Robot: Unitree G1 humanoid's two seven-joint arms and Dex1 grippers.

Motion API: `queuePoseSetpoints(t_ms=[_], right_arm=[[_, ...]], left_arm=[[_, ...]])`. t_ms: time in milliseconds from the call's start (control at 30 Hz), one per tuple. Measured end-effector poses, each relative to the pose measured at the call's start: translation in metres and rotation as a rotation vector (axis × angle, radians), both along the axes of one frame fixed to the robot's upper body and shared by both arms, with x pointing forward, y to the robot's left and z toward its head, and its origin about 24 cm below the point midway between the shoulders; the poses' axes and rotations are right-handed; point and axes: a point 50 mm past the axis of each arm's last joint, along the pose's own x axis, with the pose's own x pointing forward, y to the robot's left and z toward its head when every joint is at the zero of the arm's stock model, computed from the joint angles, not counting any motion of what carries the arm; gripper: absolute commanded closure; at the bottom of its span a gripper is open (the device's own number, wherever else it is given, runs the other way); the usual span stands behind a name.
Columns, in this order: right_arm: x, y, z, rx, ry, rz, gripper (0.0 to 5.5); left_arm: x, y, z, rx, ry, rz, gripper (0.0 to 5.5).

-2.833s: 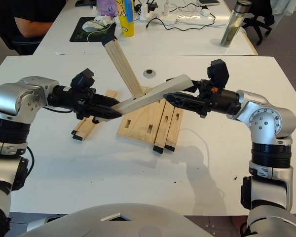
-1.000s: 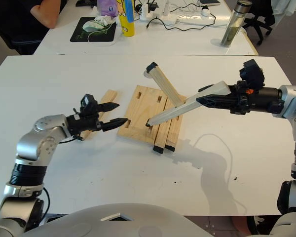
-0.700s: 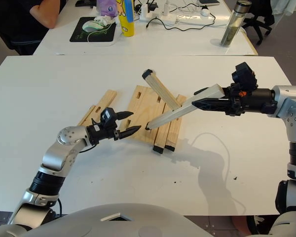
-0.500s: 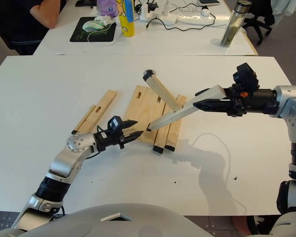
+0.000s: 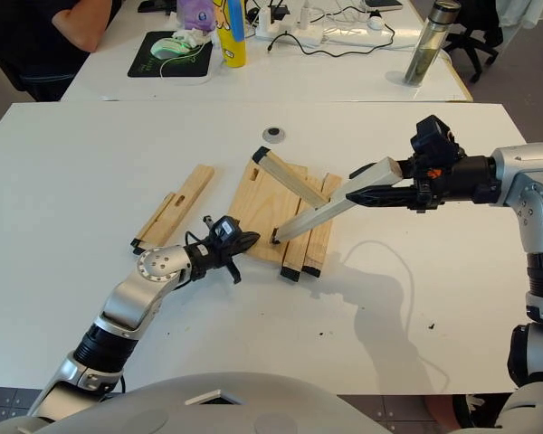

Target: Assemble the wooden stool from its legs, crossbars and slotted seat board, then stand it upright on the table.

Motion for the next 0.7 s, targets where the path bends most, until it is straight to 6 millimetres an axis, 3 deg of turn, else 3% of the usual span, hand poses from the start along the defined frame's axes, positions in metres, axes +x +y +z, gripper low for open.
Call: queuePoseSetpoints(t_ms=[333, 567, 700], right_arm=[[0.003, 0.024, 0.011, -0.111, -0.074, 0.072, 3.44], [-0.018, 0.057, 0.023, -0.226, -0.117, 0.025, 3.44], [-0.016, 0.064, 0.025, -0.236, -0.118, 0.024, 3.44]], left_arm=[[-0.001, -0.003, 0.000, -0.001, 0.012, 0.038, 5.50], [-0.003, -0.003, -0.001, -0.003, 0.011, 0.083, 5.50], [-0.005, -0.004, -0.003, -0.010, 0.013, 0.105, 5.50]])
